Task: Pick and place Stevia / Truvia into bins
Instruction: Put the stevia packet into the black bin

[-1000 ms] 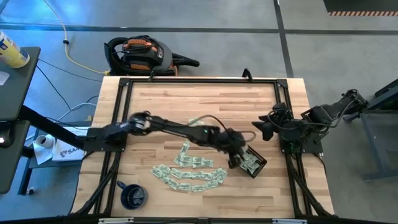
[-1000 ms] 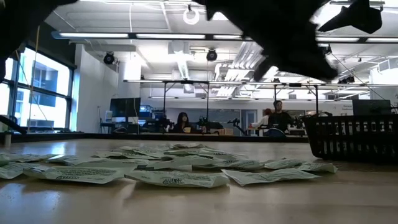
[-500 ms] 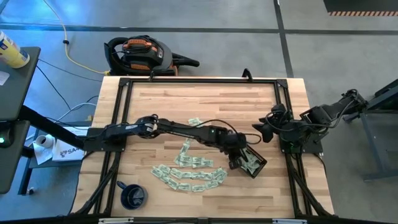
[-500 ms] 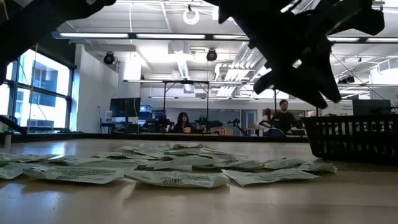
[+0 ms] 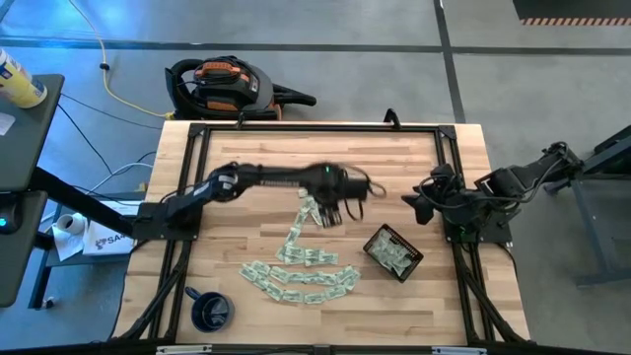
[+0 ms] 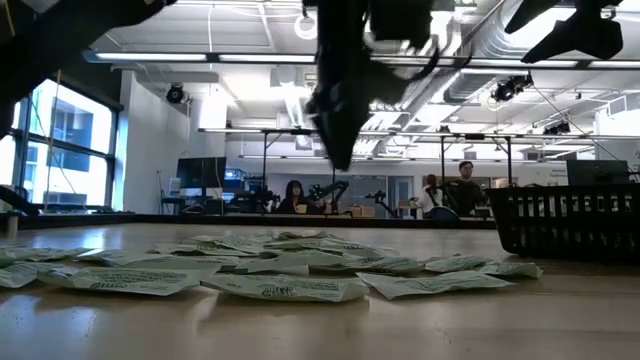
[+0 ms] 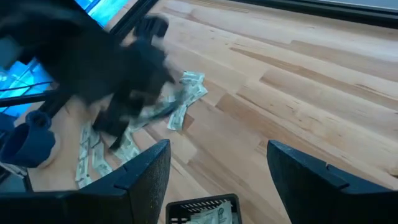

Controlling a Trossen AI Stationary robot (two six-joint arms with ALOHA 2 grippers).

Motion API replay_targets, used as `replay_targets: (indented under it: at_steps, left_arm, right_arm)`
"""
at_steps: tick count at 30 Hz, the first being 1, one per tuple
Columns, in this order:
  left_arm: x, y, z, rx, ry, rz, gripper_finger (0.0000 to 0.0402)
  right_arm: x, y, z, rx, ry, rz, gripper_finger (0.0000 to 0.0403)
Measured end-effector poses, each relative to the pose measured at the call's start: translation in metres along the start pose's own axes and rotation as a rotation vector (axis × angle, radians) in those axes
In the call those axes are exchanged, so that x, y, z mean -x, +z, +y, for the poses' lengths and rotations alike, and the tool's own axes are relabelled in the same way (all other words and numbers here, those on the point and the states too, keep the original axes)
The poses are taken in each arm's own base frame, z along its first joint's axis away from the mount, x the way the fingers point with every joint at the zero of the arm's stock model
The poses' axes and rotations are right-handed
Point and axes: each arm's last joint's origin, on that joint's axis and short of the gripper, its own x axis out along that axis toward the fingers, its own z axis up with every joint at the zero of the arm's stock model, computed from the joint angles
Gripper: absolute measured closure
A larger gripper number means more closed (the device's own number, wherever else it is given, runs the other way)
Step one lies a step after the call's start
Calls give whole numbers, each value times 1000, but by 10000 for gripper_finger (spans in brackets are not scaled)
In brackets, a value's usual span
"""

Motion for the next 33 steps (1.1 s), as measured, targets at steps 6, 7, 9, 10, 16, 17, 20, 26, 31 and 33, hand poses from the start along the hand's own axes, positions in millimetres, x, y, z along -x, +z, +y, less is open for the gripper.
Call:
replay_targets:
  at_steps: [6,7,9,10,16,17,20,26,31,33]
  left_arm:
    - [-39,-4,68,41,4,120,206]
    - [-40,-4,75,18,-5,98,208]
    - [-41,-8,84,-21,-68,77,212]
    - [-42,-10,86,-31,-84,70,214]
    - [-67,-37,92,-77,-158,64,220]
    - [-67,-45,91,-88,-159,51,219]
    - [-73,-59,85,-78,-158,-12,218]
    - [-86,-73,84,-44,-139,-106,218]
    - [-102,-80,83,-36,-168,-127,218]
    - [-106,-83,84,-34,-169,-132,218]
  right_arm:
    - [-2,1,-1,-16,-5,23,146]
    - [-2,1,-1,-15,-6,25,146]
    - [-2,1,-1,-15,-5,32,146]
    - [-2,1,-1,-17,-6,36,146]
    - [-2,0,-2,-25,-13,39,146]
    - [-2,0,-1,-24,-15,39,146]
    - [-3,0,-1,-19,-24,25,146]
    - [-7,0,-1,-22,-54,29,146]
    - [-11,2,-1,-38,-77,33,146]
    - [-13,3,-2,-43,-85,39,146]
